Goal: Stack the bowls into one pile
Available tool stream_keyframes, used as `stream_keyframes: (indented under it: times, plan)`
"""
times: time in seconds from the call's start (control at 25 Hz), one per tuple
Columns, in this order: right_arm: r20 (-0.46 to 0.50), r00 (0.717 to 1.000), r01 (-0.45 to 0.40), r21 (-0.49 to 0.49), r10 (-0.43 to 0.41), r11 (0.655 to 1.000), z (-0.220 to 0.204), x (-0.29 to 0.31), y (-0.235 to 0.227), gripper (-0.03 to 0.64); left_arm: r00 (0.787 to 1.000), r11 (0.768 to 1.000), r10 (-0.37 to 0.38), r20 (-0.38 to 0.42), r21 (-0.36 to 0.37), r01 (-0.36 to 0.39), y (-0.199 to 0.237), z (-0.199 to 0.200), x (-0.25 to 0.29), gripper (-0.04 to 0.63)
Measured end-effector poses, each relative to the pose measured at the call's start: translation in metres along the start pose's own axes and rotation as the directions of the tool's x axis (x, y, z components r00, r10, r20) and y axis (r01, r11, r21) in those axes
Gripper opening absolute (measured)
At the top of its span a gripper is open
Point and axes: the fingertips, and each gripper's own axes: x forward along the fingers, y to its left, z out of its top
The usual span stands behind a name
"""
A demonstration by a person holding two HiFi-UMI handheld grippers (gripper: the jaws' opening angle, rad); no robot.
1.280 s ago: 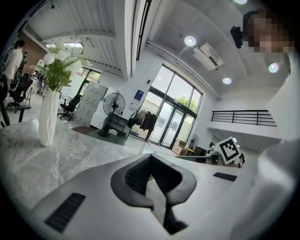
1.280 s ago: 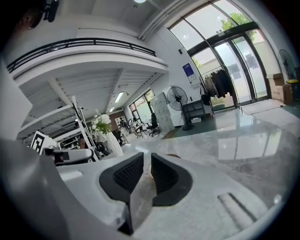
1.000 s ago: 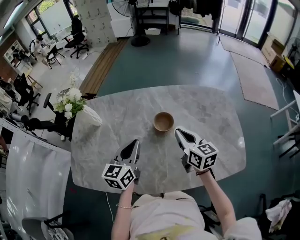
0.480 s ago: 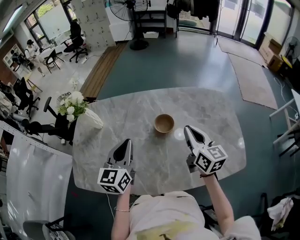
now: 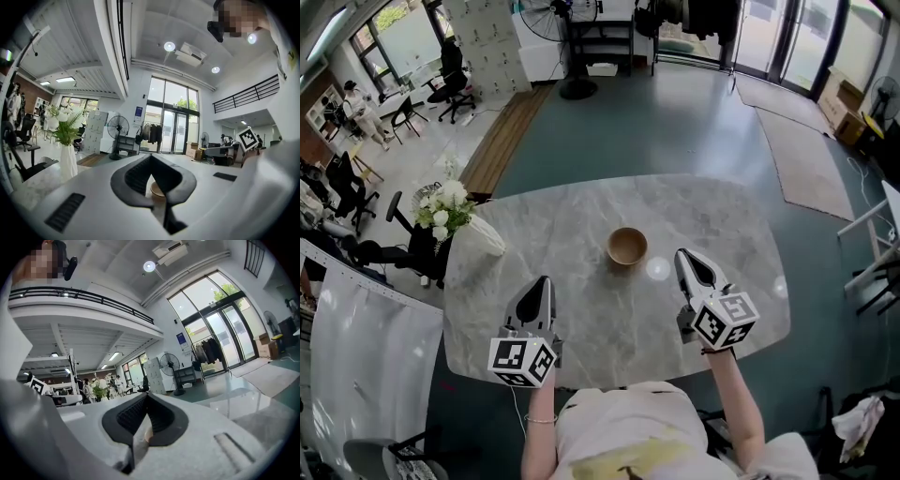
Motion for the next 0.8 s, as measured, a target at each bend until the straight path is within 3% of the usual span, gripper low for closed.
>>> stream_keyframes:
  times: [0.8]
  plan:
    - [0.015,0.999,0.043,-0.026,-0.043,0.999,-0.0018,-0.0062,-0.0075,0.006,1.0,1.0,0.019,-0.007,0.018,-0.019,0.0054,-0.0034,-0.0027,0.0]
